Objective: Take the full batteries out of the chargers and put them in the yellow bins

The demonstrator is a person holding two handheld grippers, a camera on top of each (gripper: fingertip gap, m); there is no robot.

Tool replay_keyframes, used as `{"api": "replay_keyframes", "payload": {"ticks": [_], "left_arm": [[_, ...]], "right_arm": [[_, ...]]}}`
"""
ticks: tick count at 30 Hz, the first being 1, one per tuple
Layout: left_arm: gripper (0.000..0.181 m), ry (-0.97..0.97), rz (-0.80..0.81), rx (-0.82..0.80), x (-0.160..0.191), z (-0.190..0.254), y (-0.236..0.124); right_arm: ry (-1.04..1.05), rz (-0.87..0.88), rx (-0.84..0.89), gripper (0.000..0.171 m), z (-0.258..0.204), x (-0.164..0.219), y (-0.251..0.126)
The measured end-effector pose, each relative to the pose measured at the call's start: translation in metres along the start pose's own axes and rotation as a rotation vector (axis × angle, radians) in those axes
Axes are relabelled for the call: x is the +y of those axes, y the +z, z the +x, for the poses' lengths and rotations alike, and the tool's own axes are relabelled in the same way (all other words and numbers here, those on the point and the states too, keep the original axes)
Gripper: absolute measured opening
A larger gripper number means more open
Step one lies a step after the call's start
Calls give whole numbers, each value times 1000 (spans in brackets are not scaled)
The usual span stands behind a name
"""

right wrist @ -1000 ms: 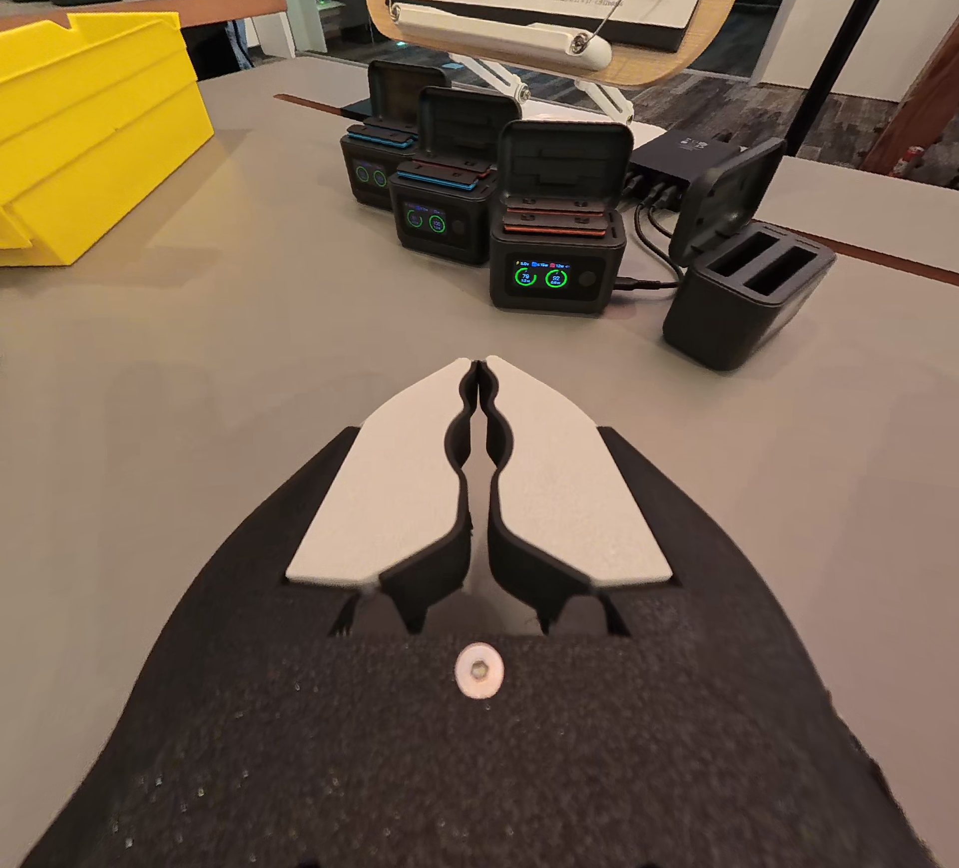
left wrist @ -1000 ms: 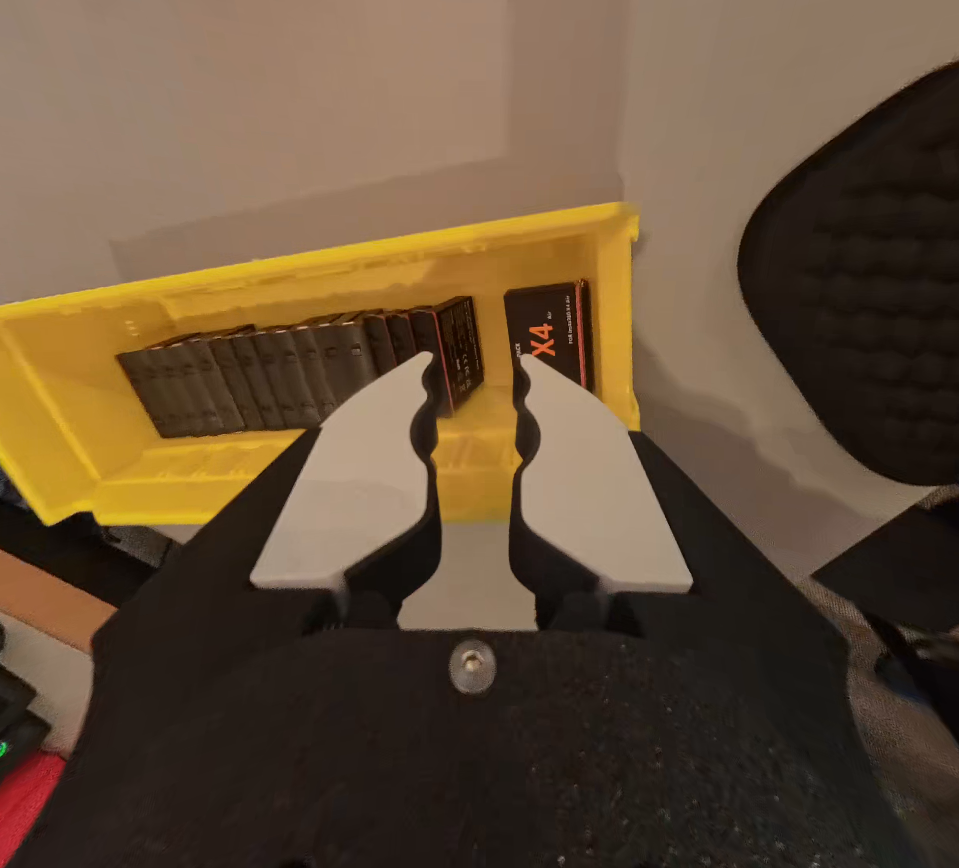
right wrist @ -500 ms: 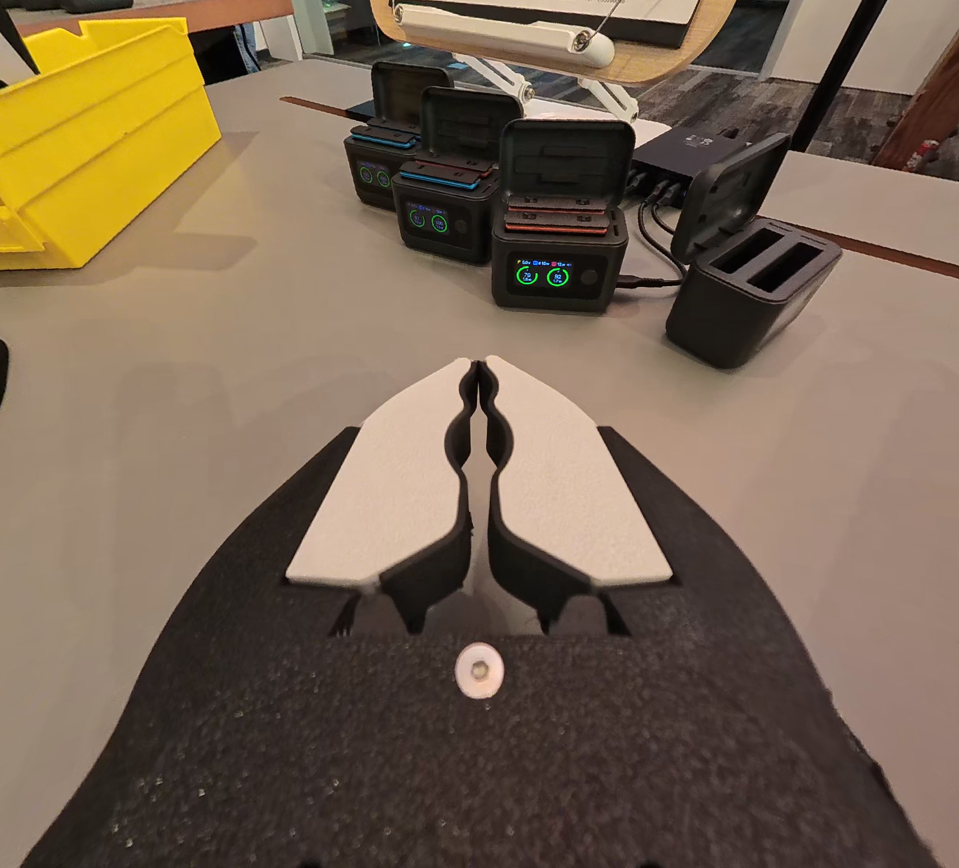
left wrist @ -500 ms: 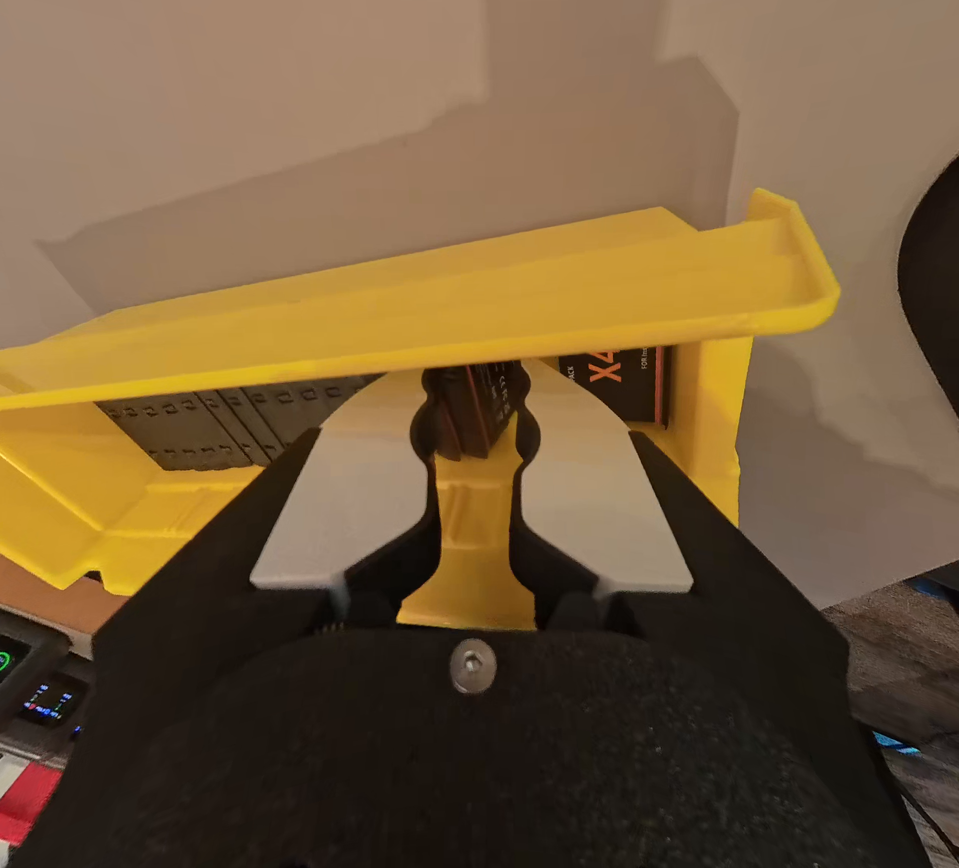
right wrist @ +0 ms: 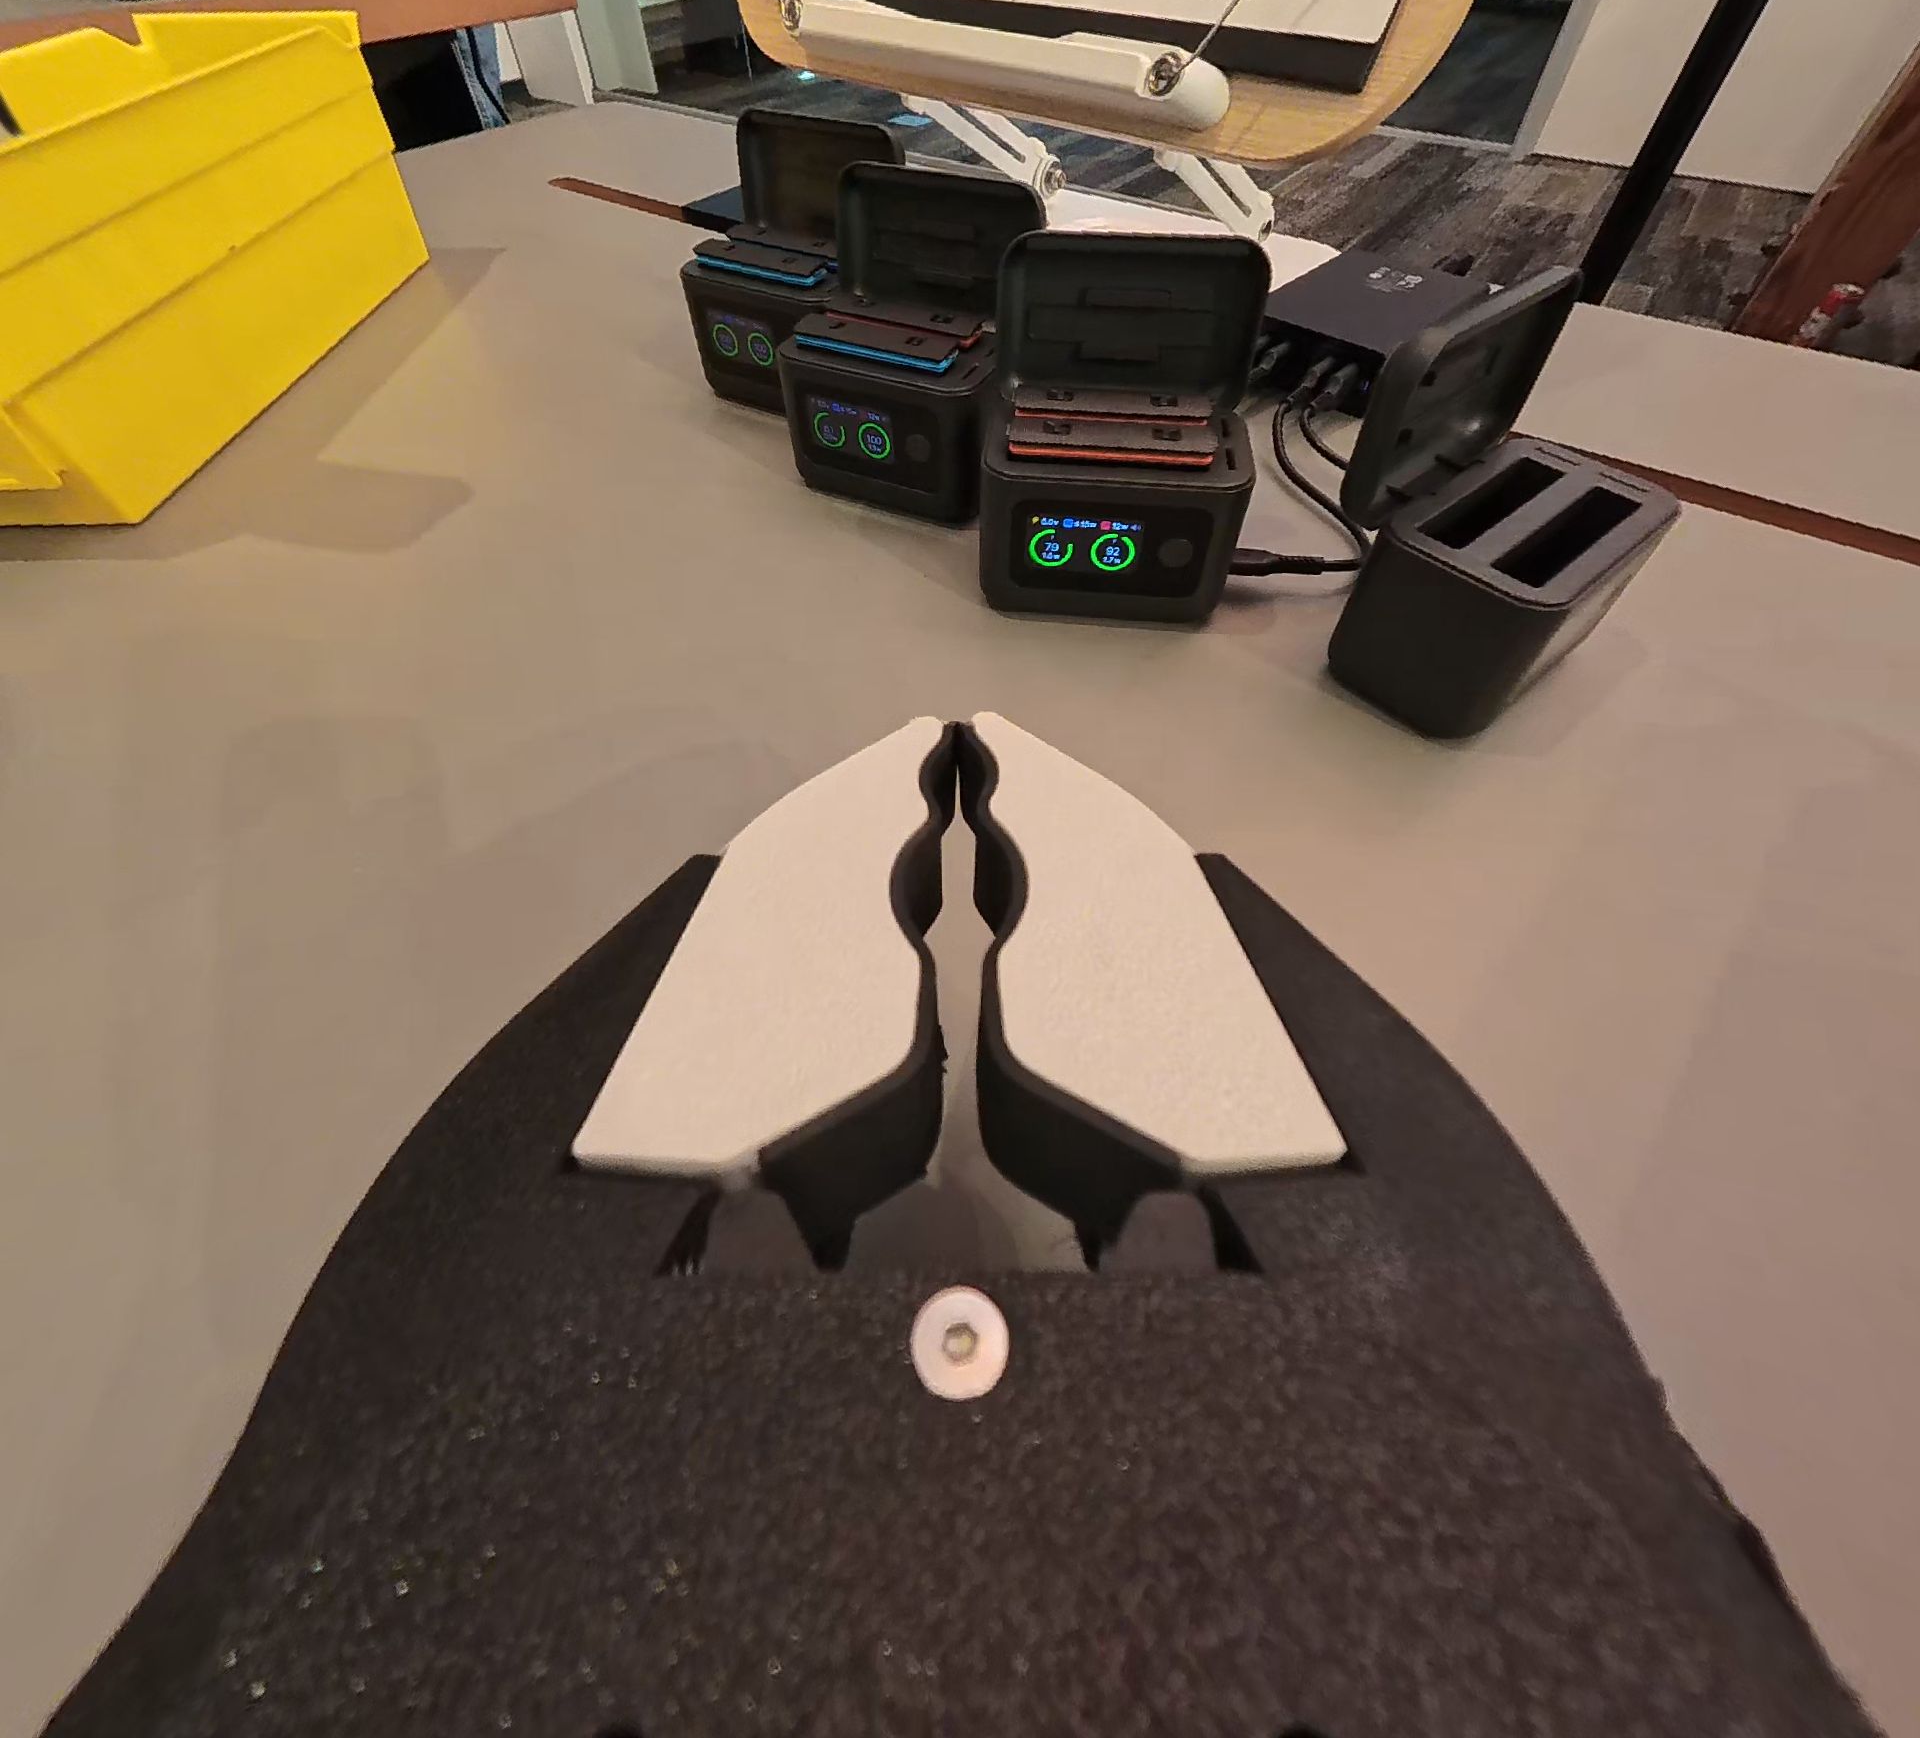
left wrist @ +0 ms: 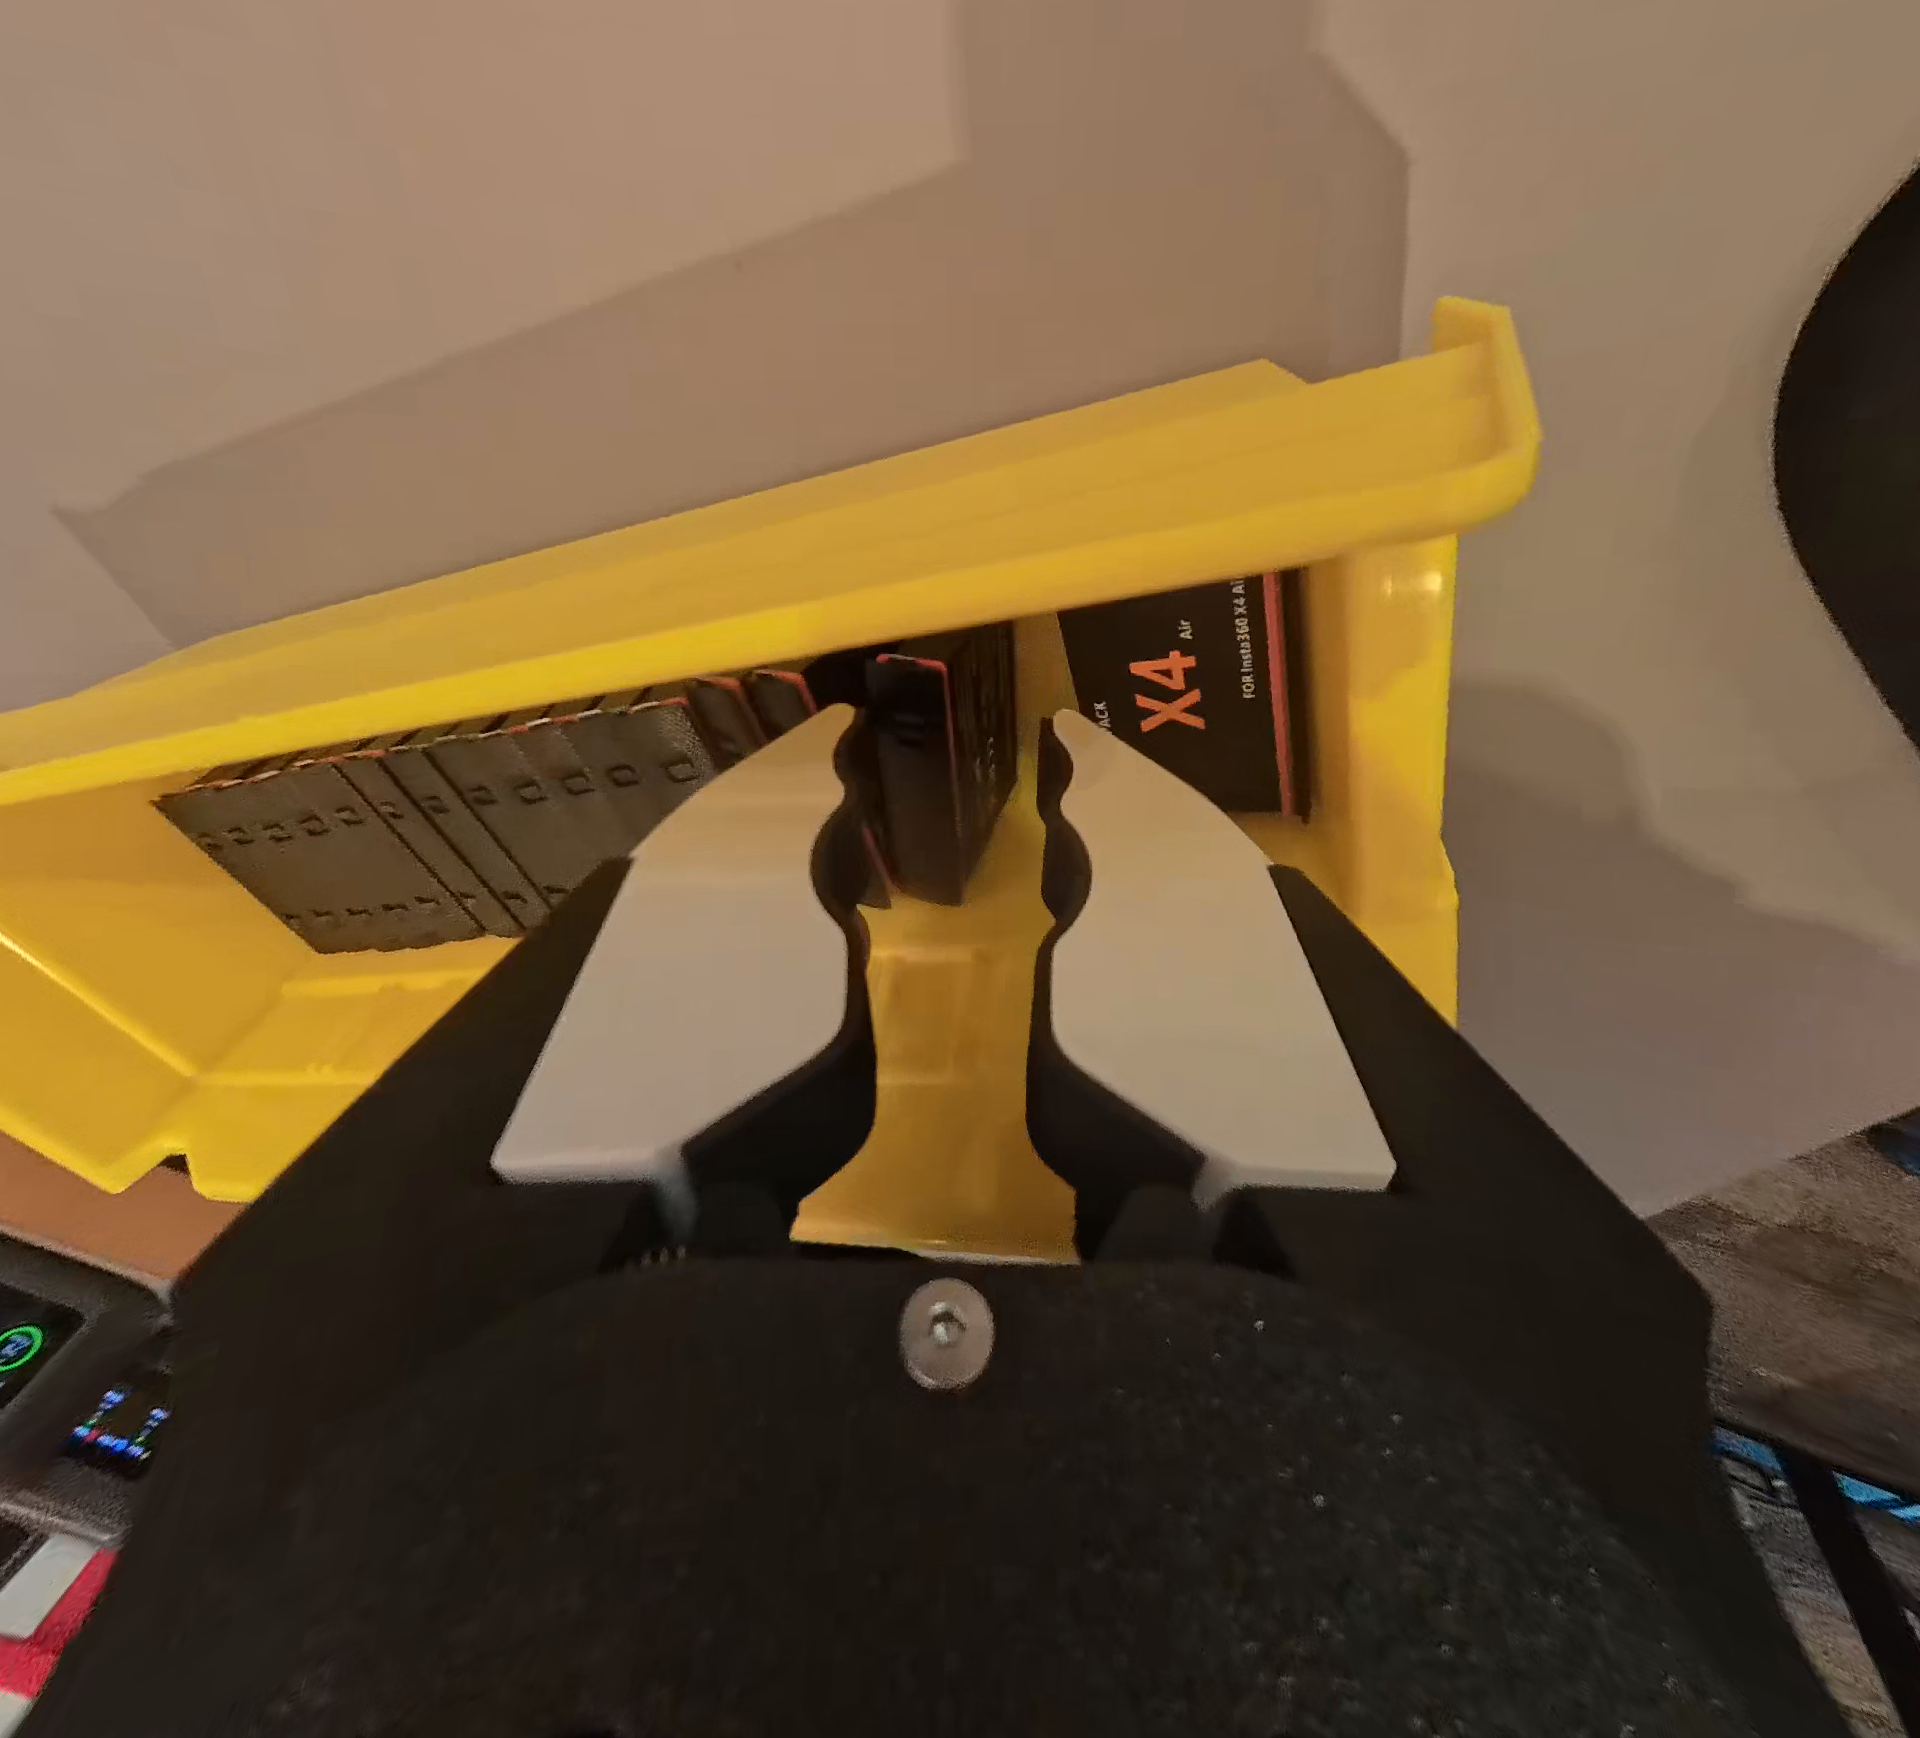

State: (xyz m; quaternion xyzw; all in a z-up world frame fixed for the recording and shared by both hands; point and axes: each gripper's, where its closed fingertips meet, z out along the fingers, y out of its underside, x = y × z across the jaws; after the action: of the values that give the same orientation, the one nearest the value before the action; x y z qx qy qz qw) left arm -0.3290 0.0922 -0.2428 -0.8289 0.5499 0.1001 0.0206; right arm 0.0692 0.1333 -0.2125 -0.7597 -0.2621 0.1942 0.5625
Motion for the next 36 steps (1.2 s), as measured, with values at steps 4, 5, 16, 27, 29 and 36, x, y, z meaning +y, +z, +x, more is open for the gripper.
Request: {"api": "replay_keyframes", "payload": {"ticks": [4, 5, 16, 27, 29, 36], "left_arm": [[26, 8, -22, -29, 1, -5, 3], [23, 10, -25, -14, 2, -2, 4], [16, 31, 5, 33, -1, 3, 8], [15, 21, -8, 36, -1, 4, 9], [15, 14, -12, 38, -1, 4, 9], [15, 13, -12, 26, -1, 4, 9]], "right_arm": [[-65, 6, 54, 0, 20, -8, 3], [-93, 11, 55, 1, 27, -13, 5], [-557, -478, -215, 96, 123, -18, 60], [-591, -998, -450, 94, 143, 23, 95], [-554, -1013, -417, 93, 139, 23, 94], [-272, -1131, -136, 93, 115, 24, 94]]}}
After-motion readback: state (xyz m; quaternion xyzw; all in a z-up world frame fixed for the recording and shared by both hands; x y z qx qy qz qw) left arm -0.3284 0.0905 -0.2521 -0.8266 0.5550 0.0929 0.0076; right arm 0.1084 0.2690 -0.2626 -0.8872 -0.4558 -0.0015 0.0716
